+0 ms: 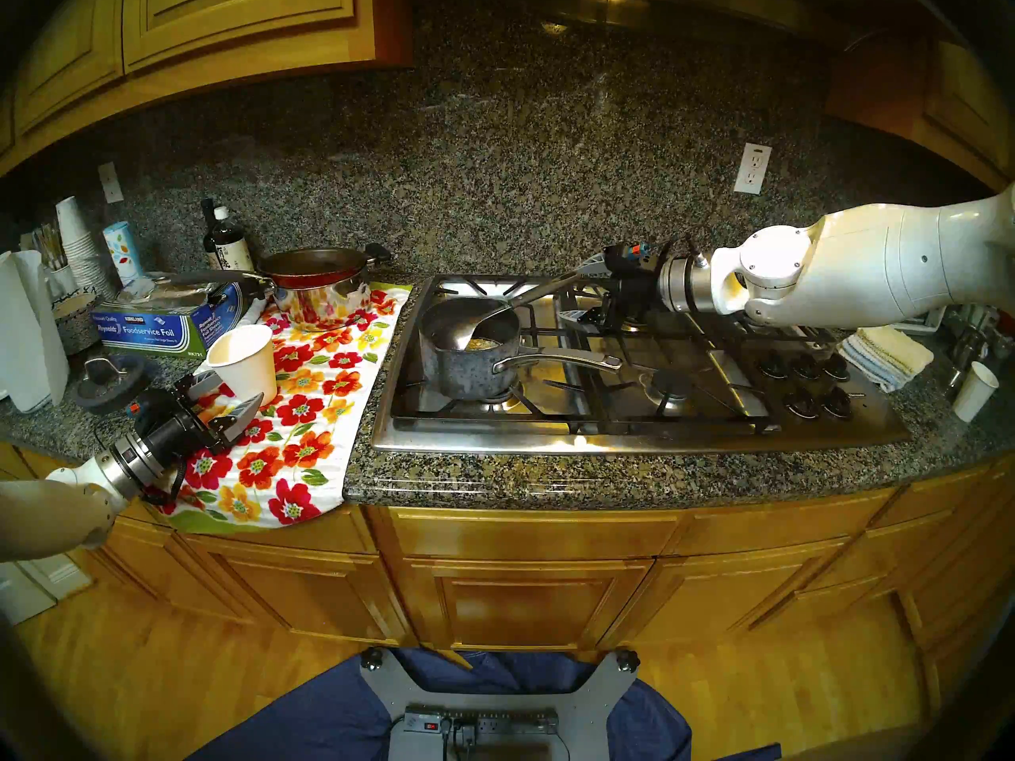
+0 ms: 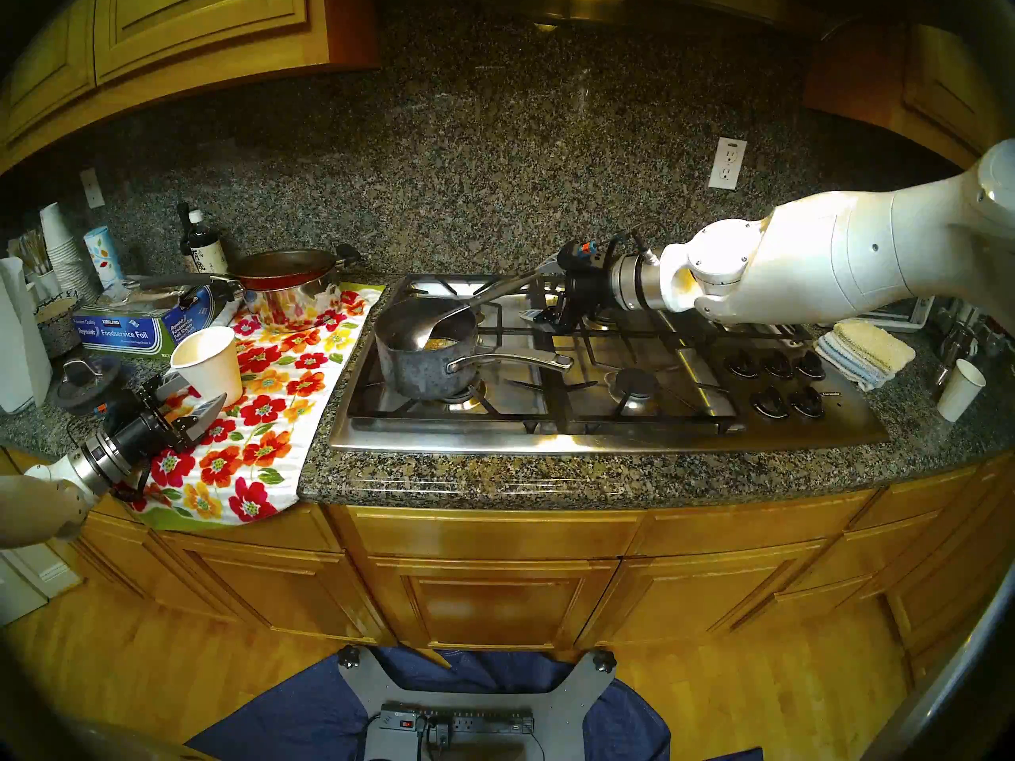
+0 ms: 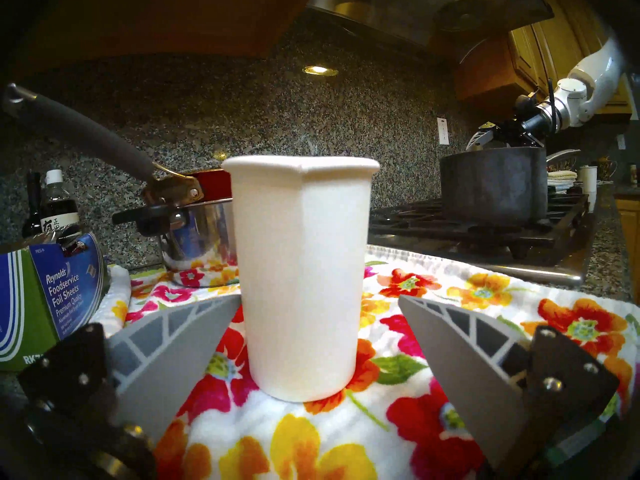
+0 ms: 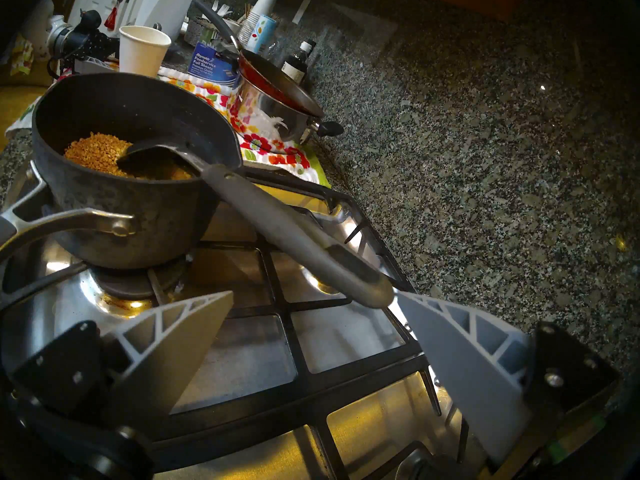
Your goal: Pour oats into pot and stir with a spoon
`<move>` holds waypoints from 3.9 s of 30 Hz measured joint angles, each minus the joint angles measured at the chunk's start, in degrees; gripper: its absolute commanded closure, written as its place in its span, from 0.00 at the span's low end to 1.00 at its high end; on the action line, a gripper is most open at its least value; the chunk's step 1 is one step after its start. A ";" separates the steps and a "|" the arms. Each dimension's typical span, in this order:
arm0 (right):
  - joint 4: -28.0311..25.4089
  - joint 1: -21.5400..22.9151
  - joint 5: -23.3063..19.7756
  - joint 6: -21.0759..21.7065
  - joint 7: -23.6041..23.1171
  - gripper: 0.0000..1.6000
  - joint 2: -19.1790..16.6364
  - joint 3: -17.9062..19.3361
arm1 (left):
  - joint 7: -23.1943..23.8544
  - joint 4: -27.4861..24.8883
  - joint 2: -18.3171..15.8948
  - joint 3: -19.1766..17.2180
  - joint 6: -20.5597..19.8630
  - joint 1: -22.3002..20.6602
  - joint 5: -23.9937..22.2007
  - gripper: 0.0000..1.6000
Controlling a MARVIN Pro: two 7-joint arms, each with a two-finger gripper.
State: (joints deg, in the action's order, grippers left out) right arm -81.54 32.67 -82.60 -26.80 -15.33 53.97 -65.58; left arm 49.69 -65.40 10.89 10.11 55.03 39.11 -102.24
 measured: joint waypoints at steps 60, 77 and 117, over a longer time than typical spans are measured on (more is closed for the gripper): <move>0.02 0.00 0.00 0.00 0.00 0.00 0.00 0.00 | 0.13 2.20 -3.34 -8.70 -0.09 6.07 4.39 0.00; 0.01 0.00 0.00 0.00 0.00 0.00 0.00 0.00 | 0.15 1.61 -3.53 -9.81 -0.11 6.93 4.45 0.00; -4.28 -1.87 -15.21 -2.81 -4.51 0.00 -6.66 5.01 | 0.17 1.55 -3.63 -12.35 -0.13 9.27 4.50 0.00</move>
State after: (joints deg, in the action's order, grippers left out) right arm -85.81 30.80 -97.80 -29.60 -19.84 47.31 -60.57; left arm 49.85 -63.85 7.26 -2.24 54.90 48.38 -97.74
